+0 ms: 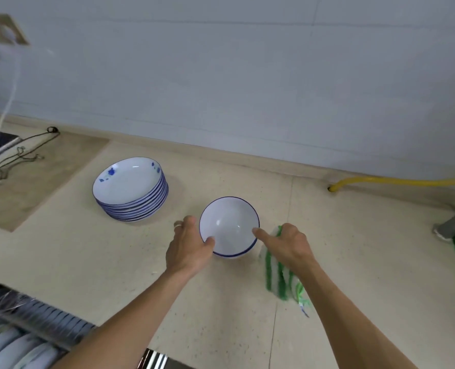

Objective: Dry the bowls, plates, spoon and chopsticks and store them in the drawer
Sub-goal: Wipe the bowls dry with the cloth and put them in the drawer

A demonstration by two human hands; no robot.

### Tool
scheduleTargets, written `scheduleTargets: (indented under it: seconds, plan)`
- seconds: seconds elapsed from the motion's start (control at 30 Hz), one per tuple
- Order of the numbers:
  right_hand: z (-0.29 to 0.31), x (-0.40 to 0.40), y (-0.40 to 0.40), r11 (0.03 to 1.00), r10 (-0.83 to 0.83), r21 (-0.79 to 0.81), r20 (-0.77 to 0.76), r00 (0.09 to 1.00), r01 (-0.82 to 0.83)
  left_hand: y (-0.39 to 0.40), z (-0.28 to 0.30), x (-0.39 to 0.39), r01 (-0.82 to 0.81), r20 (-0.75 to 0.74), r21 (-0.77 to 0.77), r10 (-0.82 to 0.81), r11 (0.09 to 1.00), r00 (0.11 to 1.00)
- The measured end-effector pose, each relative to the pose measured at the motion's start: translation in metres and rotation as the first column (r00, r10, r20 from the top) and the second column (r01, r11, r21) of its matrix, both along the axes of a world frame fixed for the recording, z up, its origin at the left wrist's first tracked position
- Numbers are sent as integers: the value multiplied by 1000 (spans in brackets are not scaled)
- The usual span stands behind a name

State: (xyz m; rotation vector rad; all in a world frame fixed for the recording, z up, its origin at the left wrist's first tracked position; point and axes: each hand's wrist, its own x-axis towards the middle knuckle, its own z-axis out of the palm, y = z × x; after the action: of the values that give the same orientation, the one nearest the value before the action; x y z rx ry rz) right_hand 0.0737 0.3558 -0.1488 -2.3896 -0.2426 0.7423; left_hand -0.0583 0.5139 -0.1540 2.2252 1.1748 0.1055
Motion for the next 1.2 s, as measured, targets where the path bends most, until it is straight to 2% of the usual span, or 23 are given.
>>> scheduleTargets:
  seconds: [0.23,0.43,0.63,0.77,0.9,1.0,1.07,1.2]
  plan:
    - [-23,25,39,945,230,-266,115,966,-193,20,-19,27,18,-106,27,-15,999,994]
    - [-29,28,45,929,306,-268,163,938,-256,26,-27,32,44,-97,56,-39,997,995]
    - [-21,35,43,967,241,-96,66,968,-235,36,-22,33,36,-54,-20,-37,999,998]
    - [-5,32,33,981,163,114,-56,985,-156,33,-8,29,23,101,-68,-17,997,995]
    - [11,12,8,978,111,193,-147,983,-82,22,11,16,62,290,-212,3,975,957]
    - [21,-11,-19,970,49,244,-232,972,9,0,22,5,135,402,-445,63,885,914]
    - [26,-32,-40,959,-11,271,-266,964,85,-19,26,-3,180,438,-627,152,758,886]
    - [30,-80,-93,918,-171,298,-301,938,263,-63,27,-16,222,389,-786,182,577,903]
